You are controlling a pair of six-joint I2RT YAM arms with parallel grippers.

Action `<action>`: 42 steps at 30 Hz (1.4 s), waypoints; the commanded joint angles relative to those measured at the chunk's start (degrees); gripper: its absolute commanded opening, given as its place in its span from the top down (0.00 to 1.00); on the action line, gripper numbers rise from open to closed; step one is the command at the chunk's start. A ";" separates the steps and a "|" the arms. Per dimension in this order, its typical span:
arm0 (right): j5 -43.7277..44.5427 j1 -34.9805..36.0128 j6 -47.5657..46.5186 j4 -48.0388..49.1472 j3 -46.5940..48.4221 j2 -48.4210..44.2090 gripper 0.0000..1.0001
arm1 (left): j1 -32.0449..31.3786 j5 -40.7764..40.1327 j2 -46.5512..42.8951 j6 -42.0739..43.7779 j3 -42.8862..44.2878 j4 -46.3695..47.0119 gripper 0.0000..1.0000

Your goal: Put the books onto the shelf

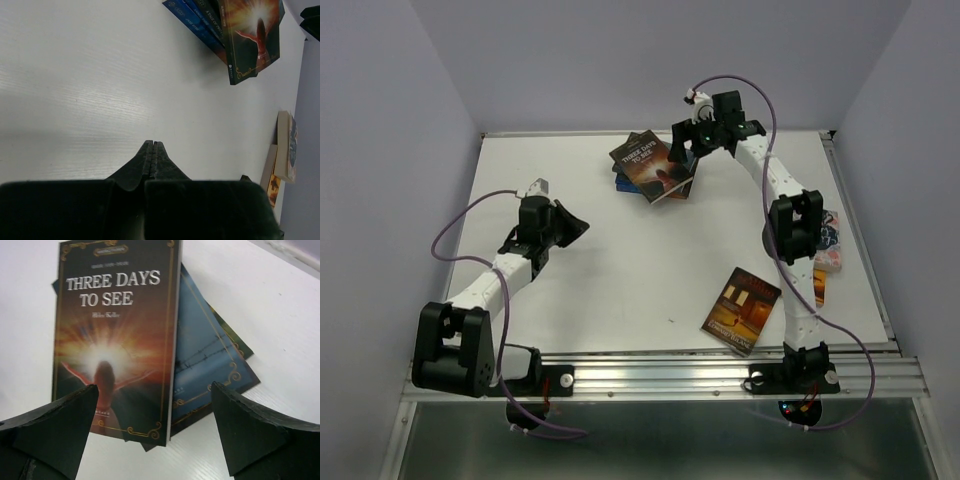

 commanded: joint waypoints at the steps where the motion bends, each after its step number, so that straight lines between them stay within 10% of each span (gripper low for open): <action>1: 12.39 1.27 -0.96 1.99 -2.02 -5.75 0.00 | 0.39 0.74 -0.09 1.31 2.94 0.68 1.00; 16: 34.39 22.37 -11.34 3.58 -14.16 -8.58 0.00 | 0.92 -7.51 -7.20 4.47 3.73 -7.13 0.76; 22: 45.08 23.69 -11.60 5.86 -12.04 -4.27 0.00 | 1.01 -11.65 -12.48 2.98 2.67 -10.65 0.46; 25: 50.36 23.69 -12.48 7.79 -14.23 -4.79 0.00 | 1.01 -11.66 -13.36 2.89 2.58 -12.24 0.05; 42: 59.62 21.42 -13.63 14.57 -24.17 -10.59 0.30 | 1.01 -10.87 -10.46 2.01 3.02 -11.18 0.02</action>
